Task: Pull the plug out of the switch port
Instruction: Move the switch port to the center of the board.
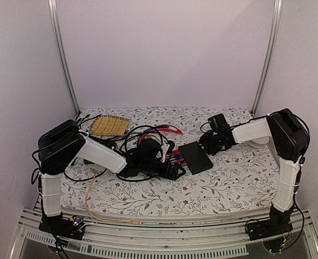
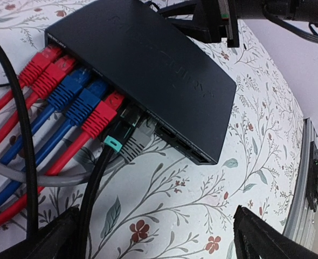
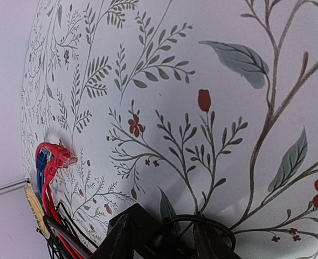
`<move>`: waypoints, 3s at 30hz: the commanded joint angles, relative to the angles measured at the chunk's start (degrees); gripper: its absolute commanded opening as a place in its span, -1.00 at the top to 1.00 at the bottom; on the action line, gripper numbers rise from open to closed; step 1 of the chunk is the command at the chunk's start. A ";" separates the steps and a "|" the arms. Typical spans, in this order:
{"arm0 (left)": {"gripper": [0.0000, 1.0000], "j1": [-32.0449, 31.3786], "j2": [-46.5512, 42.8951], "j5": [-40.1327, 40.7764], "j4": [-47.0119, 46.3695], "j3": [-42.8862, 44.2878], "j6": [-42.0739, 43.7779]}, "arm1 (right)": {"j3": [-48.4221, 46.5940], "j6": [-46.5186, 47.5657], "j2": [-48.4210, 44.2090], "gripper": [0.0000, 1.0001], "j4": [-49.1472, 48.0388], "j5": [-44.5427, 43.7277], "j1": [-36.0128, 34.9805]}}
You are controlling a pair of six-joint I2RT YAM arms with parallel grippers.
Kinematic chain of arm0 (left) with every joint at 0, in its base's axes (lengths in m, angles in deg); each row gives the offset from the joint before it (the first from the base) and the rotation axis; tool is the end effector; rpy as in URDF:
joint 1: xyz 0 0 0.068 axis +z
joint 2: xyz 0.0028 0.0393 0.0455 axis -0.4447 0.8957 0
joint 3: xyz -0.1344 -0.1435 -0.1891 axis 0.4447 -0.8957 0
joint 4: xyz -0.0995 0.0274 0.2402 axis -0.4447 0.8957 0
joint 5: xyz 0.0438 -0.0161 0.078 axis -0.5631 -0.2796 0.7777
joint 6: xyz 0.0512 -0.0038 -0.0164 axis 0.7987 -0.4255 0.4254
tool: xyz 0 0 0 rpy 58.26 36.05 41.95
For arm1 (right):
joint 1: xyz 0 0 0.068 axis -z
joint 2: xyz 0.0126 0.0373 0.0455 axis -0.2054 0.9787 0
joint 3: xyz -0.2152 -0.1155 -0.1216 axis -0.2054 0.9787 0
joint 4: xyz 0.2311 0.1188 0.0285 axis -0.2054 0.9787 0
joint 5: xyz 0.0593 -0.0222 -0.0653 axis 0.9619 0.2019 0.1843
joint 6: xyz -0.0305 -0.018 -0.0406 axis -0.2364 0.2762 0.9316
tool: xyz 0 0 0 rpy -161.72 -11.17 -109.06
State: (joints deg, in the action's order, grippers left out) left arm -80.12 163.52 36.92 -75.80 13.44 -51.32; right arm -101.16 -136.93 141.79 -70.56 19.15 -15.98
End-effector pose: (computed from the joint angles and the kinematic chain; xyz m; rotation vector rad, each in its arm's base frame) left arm 0.2424 -0.3410 0.1143 0.5451 2.3137 -0.9991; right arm 0.3615 0.1912 0.1292 1.0222 2.3933 0.7557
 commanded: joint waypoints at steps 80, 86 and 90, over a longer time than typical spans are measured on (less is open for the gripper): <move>-0.96 -7.96 -2.88 2.06 26.81 14.14 -2.25 | 27.77 42.68 -19.72 0.10 -10.28 18.44 -0.69; -0.96 -6.67 -2.08 1.44 25.93 12.57 -6.00 | 27.74 40.78 -20.10 0.10 -11.52 21.33 -0.71; -0.96 -4.07 -2.42 -1.21 18.95 7.55 -13.67 | 27.53 38.86 -20.57 0.10 -12.30 23.80 -0.86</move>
State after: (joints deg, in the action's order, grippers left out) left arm -86.79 160.53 38.23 -51.67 24.85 -57.63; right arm -73.82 -95.52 123.26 -80.64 37.91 -15.96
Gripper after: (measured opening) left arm 0.979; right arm 0.451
